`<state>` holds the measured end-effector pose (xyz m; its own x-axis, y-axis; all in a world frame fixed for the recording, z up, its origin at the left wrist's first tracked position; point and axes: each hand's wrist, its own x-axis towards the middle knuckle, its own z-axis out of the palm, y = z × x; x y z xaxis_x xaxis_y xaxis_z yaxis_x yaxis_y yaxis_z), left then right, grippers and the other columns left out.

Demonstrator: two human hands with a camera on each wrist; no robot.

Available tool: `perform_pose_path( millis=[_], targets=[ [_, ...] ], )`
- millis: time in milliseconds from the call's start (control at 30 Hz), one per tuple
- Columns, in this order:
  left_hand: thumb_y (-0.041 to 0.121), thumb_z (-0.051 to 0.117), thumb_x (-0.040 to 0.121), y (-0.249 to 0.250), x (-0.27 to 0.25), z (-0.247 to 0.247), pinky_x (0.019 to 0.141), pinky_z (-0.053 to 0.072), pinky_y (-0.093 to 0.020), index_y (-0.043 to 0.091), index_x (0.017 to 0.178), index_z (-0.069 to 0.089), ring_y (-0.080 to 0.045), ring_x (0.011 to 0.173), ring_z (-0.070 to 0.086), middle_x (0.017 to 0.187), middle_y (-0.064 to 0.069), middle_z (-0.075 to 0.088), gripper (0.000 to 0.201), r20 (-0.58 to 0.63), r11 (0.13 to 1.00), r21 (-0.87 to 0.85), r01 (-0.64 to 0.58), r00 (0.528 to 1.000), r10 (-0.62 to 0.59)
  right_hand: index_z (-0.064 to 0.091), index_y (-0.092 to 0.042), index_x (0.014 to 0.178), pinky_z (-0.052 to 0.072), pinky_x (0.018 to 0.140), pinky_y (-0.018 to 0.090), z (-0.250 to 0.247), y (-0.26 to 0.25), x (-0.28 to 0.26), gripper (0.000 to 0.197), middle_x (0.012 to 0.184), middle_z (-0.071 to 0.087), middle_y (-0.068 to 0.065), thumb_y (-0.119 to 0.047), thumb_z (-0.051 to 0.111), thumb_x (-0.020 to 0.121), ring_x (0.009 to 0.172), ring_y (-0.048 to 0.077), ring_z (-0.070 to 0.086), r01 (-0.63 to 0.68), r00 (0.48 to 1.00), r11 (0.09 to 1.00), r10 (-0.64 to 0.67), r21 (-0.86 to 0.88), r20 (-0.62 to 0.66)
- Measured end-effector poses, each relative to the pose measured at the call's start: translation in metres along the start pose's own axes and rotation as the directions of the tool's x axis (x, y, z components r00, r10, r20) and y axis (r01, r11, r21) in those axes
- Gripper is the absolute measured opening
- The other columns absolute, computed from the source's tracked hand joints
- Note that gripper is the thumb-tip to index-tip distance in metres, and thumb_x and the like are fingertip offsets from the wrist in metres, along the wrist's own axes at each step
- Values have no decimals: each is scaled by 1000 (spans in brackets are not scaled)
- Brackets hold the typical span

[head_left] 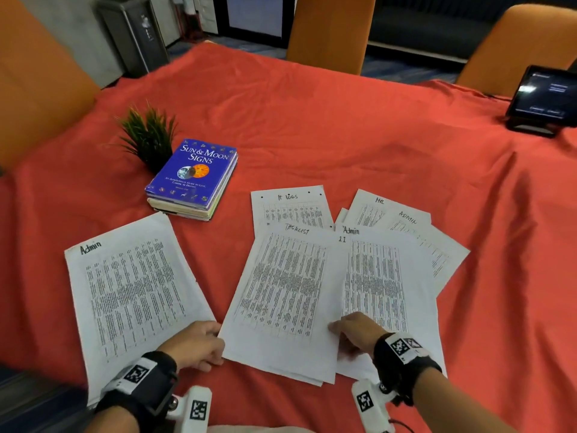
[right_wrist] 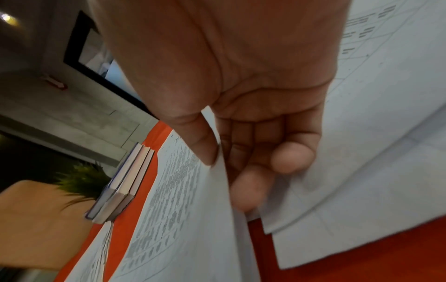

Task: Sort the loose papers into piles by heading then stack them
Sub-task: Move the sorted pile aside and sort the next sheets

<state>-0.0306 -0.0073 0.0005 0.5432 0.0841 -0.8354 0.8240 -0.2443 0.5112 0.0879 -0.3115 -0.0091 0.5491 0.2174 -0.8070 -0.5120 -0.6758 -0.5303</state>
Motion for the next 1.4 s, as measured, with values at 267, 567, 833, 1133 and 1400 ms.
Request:
perform_pose_path(
  millis=[267,567,833,1133,1400],
  targets=[
    [26,64,88,7,31,2,82,56,-42,15,99,67,-22,87,69,98,-6,72,16,-187,994,-37,-101,978,92,62,-11,78,40,40,19,3,-9,3,33,64,66,0,-36,48,94,45,11,56,59,997,954,-69,-294,-26],
    [19,66,87,34,52,17,92,45,-26,17,115,67,-18,104,64,113,-1,70,28,-229,978,89,-186,952,202,40,-18,136,47,99,43,-82,61,4,92,130,49,20,-61,76,63,117,38,54,-269,731,960,148,-83,-666],
    [17,65,88,31,57,29,87,43,-24,18,114,67,-17,95,62,107,0,69,26,-253,977,88,-195,944,211,34,-13,135,49,90,41,-95,80,9,100,131,46,17,-42,90,57,111,37,55,-316,739,947,282,54,-612],
    [17,62,90,27,56,30,97,43,-28,17,120,63,-19,106,61,114,1,67,30,-241,973,64,-223,942,232,38,-9,130,52,88,44,-102,79,21,105,128,46,19,-60,84,51,111,38,53,-388,675,922,285,0,-680],
    [15,62,91,15,54,21,105,43,-37,28,105,64,-16,109,63,114,5,70,20,-248,922,-149,-358,916,315,64,-5,81,39,47,23,-110,73,22,45,80,66,11,-46,78,70,70,25,64,-373,770,927,288,-35,-570]
  ],
)
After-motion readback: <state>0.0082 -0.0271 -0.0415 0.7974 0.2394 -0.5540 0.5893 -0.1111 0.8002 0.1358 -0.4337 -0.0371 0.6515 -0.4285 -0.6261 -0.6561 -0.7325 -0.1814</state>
